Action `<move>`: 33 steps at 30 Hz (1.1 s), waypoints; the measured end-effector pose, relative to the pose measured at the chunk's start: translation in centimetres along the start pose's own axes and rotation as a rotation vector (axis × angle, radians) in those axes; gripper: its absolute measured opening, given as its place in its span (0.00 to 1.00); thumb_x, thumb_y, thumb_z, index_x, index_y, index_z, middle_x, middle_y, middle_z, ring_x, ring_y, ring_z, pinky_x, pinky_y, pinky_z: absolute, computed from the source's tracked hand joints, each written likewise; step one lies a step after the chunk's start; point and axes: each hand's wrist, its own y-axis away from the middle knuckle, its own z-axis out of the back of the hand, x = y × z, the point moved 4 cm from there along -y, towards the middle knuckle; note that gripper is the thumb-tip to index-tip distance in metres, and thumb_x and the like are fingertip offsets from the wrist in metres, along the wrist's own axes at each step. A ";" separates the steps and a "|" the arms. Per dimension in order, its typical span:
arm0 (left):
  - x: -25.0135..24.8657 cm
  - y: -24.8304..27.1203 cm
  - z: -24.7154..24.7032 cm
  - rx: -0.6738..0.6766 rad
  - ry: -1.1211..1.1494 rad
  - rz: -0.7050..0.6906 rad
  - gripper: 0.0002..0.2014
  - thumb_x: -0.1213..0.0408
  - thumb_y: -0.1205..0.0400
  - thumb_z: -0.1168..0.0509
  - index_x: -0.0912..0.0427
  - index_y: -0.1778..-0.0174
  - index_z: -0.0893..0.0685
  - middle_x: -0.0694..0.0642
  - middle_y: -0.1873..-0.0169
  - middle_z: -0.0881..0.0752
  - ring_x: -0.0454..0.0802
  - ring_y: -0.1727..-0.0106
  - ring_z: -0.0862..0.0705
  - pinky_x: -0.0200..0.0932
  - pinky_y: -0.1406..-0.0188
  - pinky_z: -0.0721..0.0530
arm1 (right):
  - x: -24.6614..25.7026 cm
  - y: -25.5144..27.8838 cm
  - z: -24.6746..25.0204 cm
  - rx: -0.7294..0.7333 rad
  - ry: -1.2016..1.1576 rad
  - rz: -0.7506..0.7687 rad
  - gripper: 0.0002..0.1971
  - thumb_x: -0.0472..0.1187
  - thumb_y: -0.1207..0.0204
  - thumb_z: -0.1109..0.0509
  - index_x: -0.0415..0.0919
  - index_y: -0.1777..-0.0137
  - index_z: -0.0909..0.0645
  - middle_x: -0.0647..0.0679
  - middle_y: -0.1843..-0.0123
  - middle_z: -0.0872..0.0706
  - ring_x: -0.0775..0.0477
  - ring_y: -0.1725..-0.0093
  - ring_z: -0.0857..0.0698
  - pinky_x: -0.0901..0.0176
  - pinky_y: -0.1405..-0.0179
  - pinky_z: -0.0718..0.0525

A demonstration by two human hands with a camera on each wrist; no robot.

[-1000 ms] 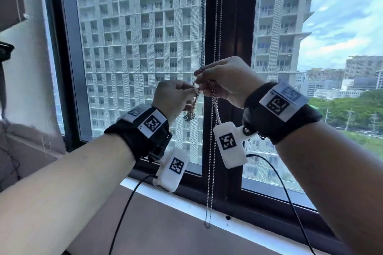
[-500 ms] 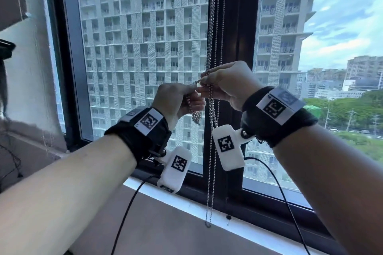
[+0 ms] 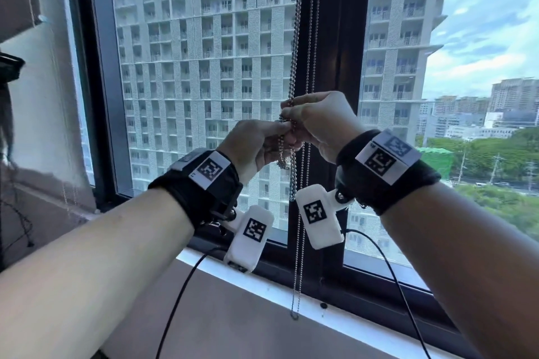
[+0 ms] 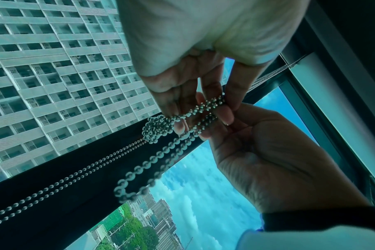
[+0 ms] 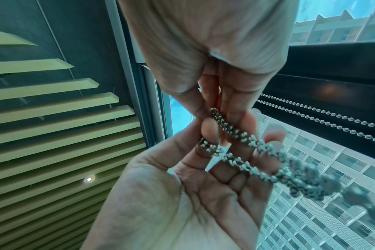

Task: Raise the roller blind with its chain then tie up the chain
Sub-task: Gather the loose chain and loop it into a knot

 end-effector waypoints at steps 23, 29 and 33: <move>3.8 0.5 3.2 -0.224 -0.223 -0.179 0.07 0.57 0.22 0.30 0.58 0.55 0.15 0.46 0.87 0.31 0.45 0.84 0.41 0.41 0.82 0.42 | -1.1 -0.2 0.5 0.001 0.184 0.081 0.06 0.37 0.23 0.25 0.33 0.54 0.13 0.39 0.57 0.08 0.48 0.68 0.11 0.49 0.57 0.08; 7.5 1.4 3.3 -0.194 -0.347 -0.113 0.09 0.63 0.18 0.36 0.65 0.57 0.15 0.48 0.81 0.26 0.47 0.81 0.33 0.42 0.80 0.34 | -2.5 -0.4 0.9 0.013 0.271 0.088 0.07 0.39 0.24 0.24 0.33 0.56 0.11 0.34 0.54 0.08 0.47 0.63 0.16 0.56 0.62 0.16; 9.7 1.9 2.9 -0.138 -0.335 -0.046 0.10 0.68 0.16 0.39 0.67 0.62 0.17 0.59 0.73 0.19 0.49 0.76 0.23 0.47 0.71 0.20 | -3.1 -0.5 1.1 0.028 0.326 0.090 0.08 0.41 0.24 0.24 0.34 0.58 0.11 0.36 0.56 0.08 0.49 0.64 0.17 0.59 0.63 0.16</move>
